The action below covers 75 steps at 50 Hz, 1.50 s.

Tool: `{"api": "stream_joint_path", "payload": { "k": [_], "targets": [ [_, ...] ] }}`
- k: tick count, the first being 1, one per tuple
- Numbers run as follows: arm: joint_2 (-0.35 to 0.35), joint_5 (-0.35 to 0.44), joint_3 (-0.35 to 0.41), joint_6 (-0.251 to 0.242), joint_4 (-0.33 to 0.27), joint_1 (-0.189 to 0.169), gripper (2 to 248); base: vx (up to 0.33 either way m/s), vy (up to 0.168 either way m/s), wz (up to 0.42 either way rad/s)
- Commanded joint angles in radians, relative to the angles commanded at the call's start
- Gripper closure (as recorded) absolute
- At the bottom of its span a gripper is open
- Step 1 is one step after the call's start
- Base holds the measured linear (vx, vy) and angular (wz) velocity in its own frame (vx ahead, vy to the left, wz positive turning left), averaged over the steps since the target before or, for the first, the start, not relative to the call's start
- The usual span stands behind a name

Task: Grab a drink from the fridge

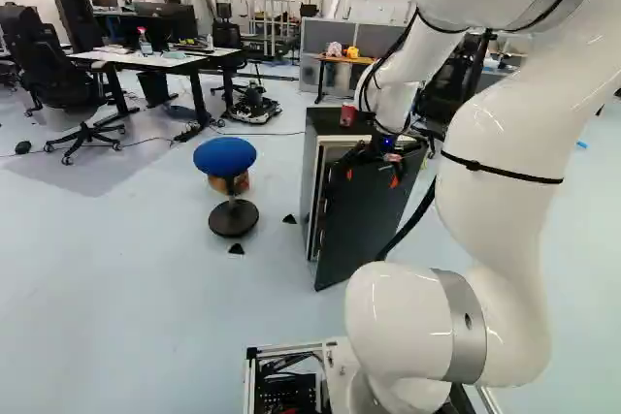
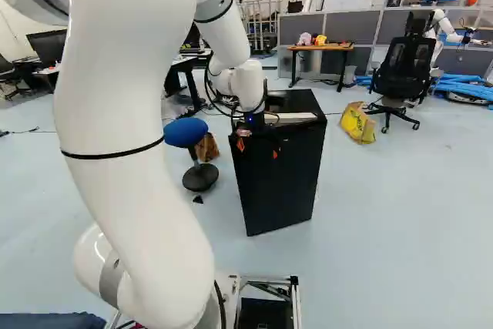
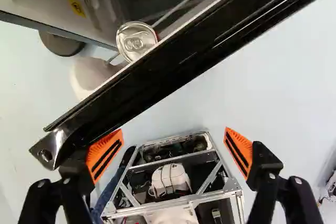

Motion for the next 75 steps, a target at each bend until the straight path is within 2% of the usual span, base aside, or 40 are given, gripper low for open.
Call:
{"api": "stream_joint_path", "payload": {
  "k": [25,48,75],
  "targets": [
    [-0.003,0.141,-0.003,0.000,-0.034,0.044,3,0.000,0.000,0.000],
    [-0.003,0.269,-0.004,0.000,-0.065,0.064,3,0.000,0.000,0.000],
    [-0.014,0.274,-0.007,0.000,-0.067,0.065,3,0.000,0.000,0.000]
  ]
}}
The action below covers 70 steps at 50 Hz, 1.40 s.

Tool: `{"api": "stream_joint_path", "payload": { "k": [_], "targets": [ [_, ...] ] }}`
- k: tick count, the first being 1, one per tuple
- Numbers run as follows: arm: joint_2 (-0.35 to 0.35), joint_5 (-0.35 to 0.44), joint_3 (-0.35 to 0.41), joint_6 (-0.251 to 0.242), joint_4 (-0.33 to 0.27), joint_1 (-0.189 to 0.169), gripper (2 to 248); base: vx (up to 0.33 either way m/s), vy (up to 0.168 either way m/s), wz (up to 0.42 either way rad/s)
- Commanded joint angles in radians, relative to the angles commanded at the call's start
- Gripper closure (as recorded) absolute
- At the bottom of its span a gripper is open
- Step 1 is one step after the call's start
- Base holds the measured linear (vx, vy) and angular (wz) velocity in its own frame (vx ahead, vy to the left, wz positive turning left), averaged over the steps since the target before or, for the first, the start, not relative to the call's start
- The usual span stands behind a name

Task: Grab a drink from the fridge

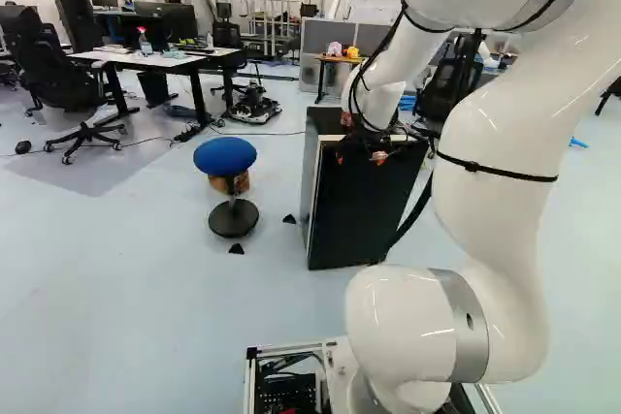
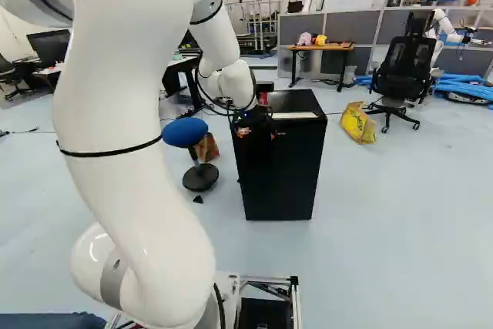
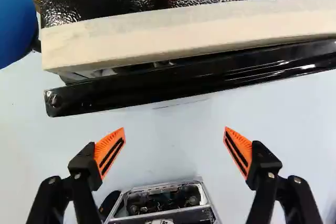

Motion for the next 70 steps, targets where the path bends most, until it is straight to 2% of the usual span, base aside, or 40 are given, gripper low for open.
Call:
{"api": "stream_joint_path", "payload": {
  "k": [14,70],
  "targets": [
    [-0.043,0.000,-0.013,0.000,0.000,0.000,3,0.000,0.000,0.000],
    [-0.062,0.069,-0.038,0.000,0.000,0.003,3,0.000,0.000,0.000]
  ]
}}
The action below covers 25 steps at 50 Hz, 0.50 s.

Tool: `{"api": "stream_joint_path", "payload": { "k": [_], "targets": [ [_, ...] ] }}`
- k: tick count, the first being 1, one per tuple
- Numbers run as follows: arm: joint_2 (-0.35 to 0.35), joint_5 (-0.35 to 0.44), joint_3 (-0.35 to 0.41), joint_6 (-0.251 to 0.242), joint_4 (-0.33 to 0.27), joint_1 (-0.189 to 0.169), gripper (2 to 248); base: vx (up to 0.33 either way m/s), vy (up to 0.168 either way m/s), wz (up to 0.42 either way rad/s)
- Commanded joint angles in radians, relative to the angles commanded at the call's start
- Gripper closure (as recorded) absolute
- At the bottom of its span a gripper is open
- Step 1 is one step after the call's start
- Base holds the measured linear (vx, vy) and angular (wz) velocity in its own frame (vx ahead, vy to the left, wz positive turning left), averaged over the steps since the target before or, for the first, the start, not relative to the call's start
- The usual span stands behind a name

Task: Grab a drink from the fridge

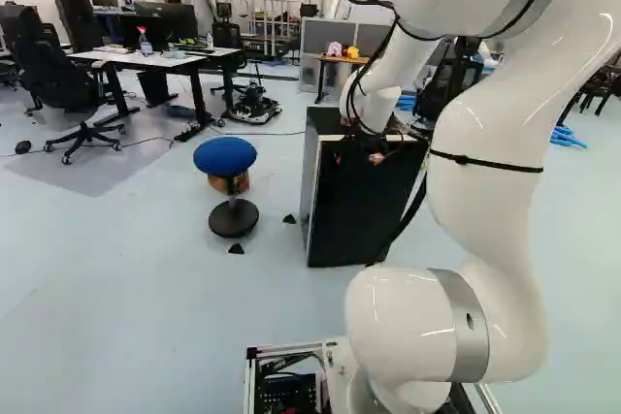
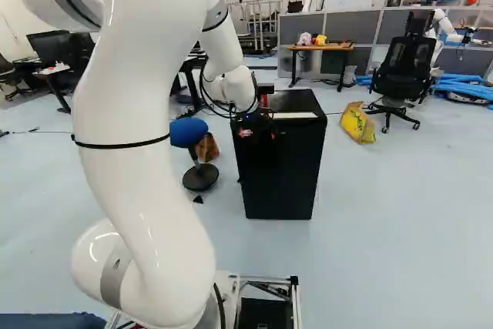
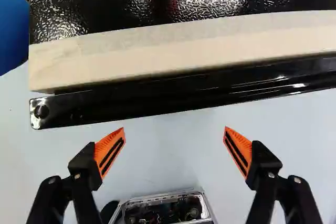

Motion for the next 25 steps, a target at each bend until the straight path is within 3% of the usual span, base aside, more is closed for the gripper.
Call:
{"api": "stream_joint_path", "payload": {
  "k": [25],
  "targets": [
    [0.000,0.068,0.000,0.000,-0.006,0.000,3,0.000,0.000,0.000]
  ]
}}
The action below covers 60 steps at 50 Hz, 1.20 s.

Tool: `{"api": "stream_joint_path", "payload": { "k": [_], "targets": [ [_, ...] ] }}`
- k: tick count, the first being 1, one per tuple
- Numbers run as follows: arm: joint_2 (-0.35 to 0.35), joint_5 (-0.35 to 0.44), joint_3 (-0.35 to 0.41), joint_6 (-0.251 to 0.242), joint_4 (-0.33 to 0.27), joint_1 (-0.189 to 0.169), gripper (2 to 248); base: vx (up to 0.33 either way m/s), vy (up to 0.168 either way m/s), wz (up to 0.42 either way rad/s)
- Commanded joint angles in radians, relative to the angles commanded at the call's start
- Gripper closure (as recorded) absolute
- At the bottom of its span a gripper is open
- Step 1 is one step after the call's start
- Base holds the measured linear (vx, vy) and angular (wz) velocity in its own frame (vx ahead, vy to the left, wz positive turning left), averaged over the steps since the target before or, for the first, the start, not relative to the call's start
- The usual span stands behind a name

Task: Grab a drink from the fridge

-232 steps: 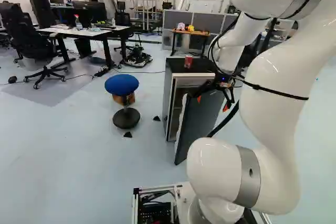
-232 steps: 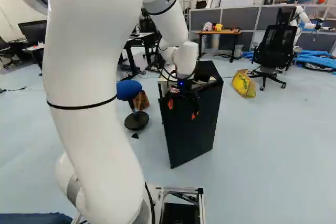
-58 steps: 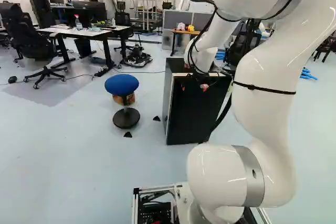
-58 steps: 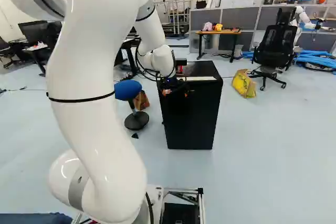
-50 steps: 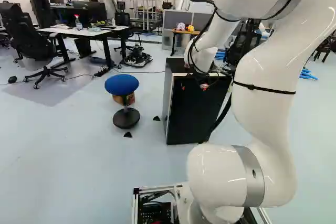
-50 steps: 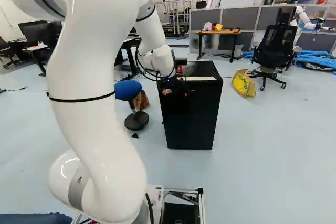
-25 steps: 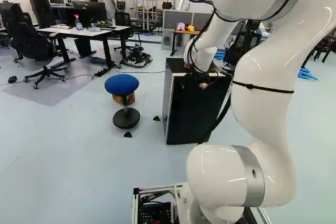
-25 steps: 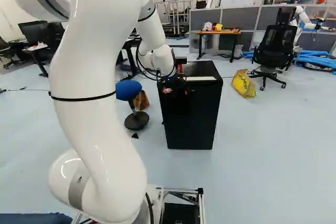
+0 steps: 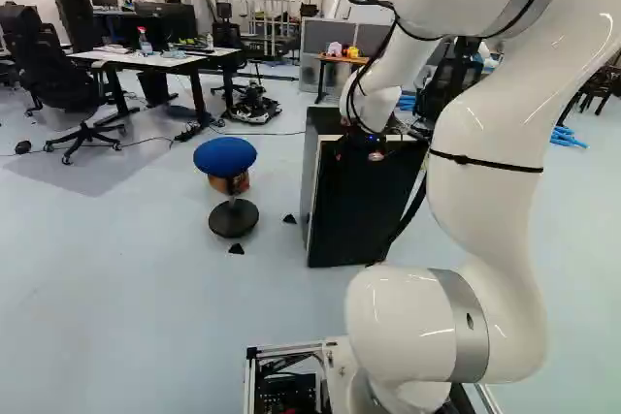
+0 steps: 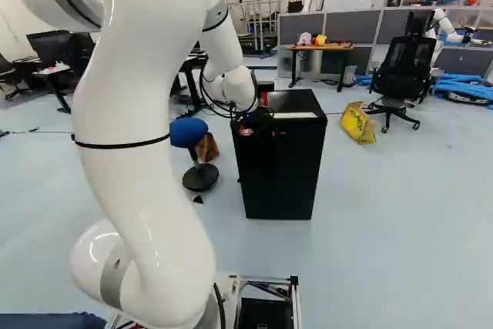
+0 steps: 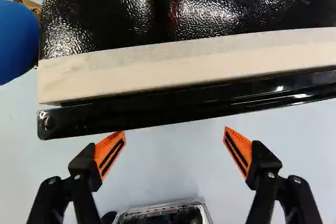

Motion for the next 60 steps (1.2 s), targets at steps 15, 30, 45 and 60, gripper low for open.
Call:
{"api": "stream_joint_path", "payload": {
  "k": [15,30,45,60],
  "targets": [
    [0.000,0.012,0.000,0.000,-0.003,0.000,3,0.000,0.000,0.000],
    [0.034,0.012,0.042,0.000,-0.003,-0.001,3,0.000,0.000,0.000],
    [0.097,0.029,0.120,0.000,-0.003,0.001,3,0.000,0.000,0.000],
    [0.165,0.135,0.200,0.000,-0.003,0.003,3,0.000,0.000,0.000]
  ]
}}
